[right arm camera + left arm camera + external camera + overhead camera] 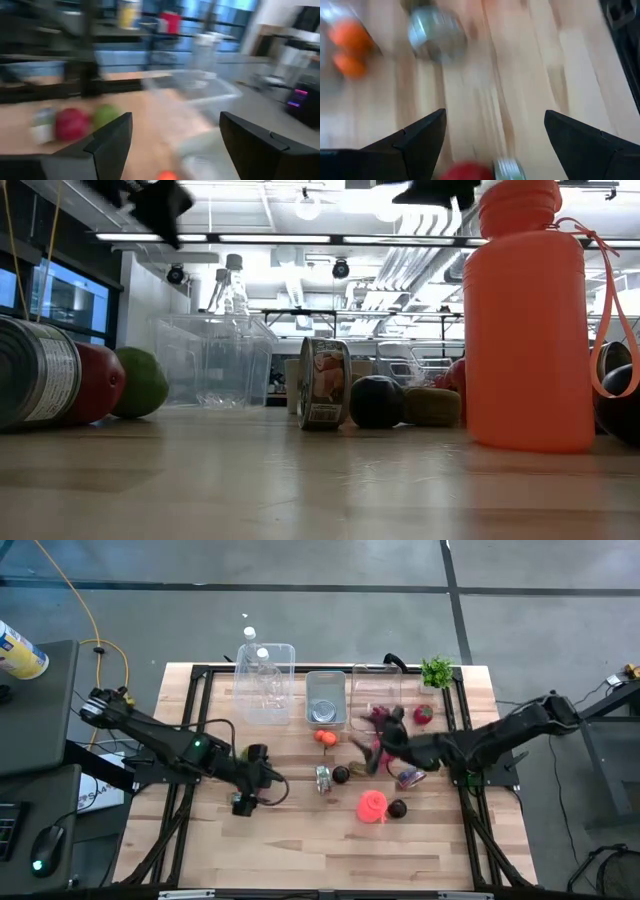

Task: Pick & Place Food Item
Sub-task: Put the green blue tuna can into the grey bin

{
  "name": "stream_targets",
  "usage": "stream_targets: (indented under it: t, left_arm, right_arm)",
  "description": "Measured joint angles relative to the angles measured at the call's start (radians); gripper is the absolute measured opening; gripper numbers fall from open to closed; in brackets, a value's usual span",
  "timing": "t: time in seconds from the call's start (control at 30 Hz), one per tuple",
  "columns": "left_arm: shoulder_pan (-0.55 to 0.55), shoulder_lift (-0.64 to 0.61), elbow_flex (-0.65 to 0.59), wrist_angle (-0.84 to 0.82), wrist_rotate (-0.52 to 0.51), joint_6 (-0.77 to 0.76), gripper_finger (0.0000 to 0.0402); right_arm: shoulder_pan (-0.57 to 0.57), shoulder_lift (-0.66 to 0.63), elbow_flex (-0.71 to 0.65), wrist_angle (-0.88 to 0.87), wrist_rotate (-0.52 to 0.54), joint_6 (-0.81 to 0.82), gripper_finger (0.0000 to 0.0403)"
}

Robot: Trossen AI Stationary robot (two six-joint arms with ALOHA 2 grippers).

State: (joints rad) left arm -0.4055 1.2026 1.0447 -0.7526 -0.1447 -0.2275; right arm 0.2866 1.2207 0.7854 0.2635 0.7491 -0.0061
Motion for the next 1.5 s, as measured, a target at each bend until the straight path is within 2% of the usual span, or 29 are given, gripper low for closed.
stream_targets:
  t: [0.13,0.27,0.43,0.7,1.0,1.13,1.5]
  left_arm:
    - [-0.046,0.026,-0.002,-0.084,0.047,-0.068,0.0326]
    - [-0.098,0.058,-0.002,-0.109,0.07,-0.12,0.0326]
    - [-0.15,0.083,-0.002,-0.138,0.071,-0.193,0.0326]
    - [-0.181,0.121,-0.002,-0.312,0.035,-0.432,0.0326]
    - [-0.202,0.133,-0.003,-0.324,0.019,-0.439,0.0326]
    - [-0.2,0.133,-0.024,-0.317,-0.014,-0.452,0.0326]
    - [-0.201,0.133,-0.094,-0.268,-0.014,-0.473,0.0326]
  right_arm:
    - [0.092,0.017,-0.001,0.04,-0.04,-0.064,0.0287]
    - [0.129,0.018,-0.001,0.114,-0.05,-0.112,0.0287]
    - [0.13,0.02,-0.001,0.099,-0.05,-0.123,0.0287]
    - [0.116,0.029,-0.001,0.086,-0.054,-0.12,0.0287]
    - [0.117,0.029,-0.001,0.082,-0.153,-0.119,0.0287]
    - [0.117,0.029,-0.001,0.082,-0.154,-0.118,0.0287]
    - [0.117,0.029,-0.001,0.082,-0.154,-0.096,0.0287]
